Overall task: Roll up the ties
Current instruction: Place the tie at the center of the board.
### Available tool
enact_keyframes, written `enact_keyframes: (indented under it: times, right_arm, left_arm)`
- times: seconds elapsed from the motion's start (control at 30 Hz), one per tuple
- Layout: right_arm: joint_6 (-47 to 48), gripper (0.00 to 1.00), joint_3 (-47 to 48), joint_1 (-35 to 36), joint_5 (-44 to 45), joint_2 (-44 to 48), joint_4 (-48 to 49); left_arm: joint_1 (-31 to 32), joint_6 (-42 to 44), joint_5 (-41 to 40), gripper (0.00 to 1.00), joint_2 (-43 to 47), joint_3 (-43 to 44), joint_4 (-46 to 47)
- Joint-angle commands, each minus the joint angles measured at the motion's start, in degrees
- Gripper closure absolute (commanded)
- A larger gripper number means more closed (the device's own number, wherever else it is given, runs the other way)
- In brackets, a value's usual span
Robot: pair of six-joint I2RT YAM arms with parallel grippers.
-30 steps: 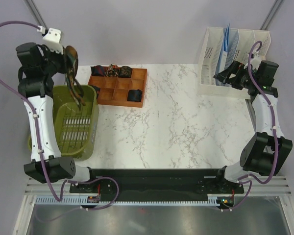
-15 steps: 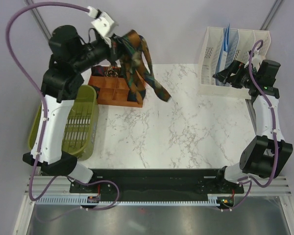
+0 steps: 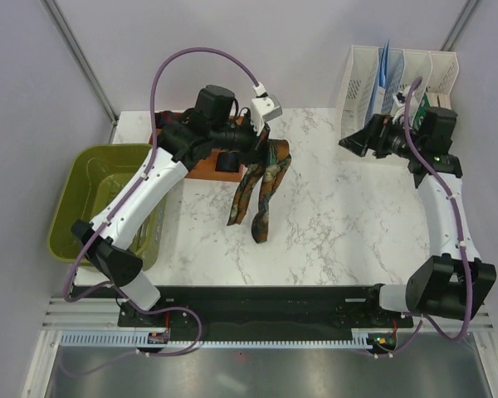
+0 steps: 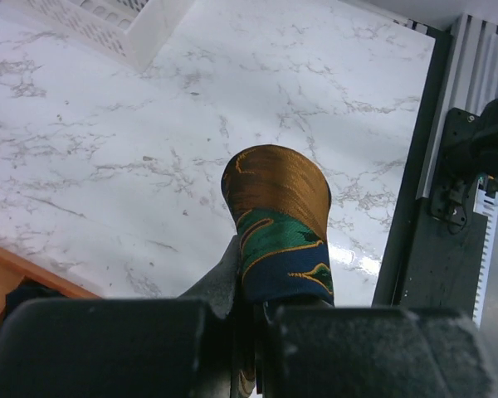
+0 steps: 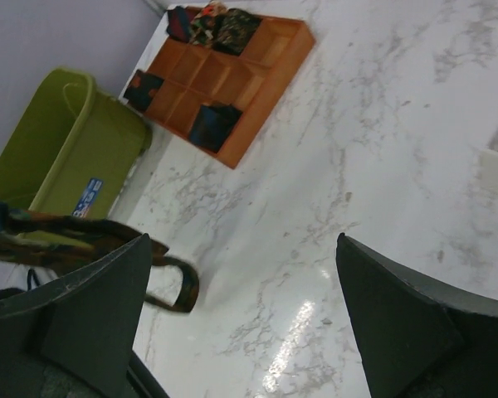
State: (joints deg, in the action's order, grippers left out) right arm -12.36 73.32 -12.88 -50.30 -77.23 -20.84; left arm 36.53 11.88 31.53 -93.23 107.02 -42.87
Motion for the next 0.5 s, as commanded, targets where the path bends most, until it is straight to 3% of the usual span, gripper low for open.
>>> enact_keyframes:
  times: [0.0,0.13,0.23,0.37,0.47]
  right_arm:
    - [-3.53,0.02,-2.12,8.81,-2.43,4.10,6.50]
    - [-11.62,0.02,-5.81,15.60,-1.12,7.18,20.27]
    - [-15.94,0.02,-6.35,19.38,-0.85,7.54,24.96]
    - [-16.74,0.02,-4.85,20.88,-1.47,7.97,24.45]
    - [-9.73,0.02,-4.94,20.88,-1.11,10.51,18.93]
  left_arm:
    - [1.87,3.06,3.71,0.98,0.25,2.56,-0.10]
    - [2.05,4.72,7.92,0.98,-1.16,4.33,-0.11]
    - [2.14,7.09,9.95,0.98,-1.78,4.69,0.33]
    - [2.14,10.70,12.50,0.98,-3.18,4.86,1.03]
    - [1.61,8.70,16.45,0.98,-4.24,5.04,2.61]
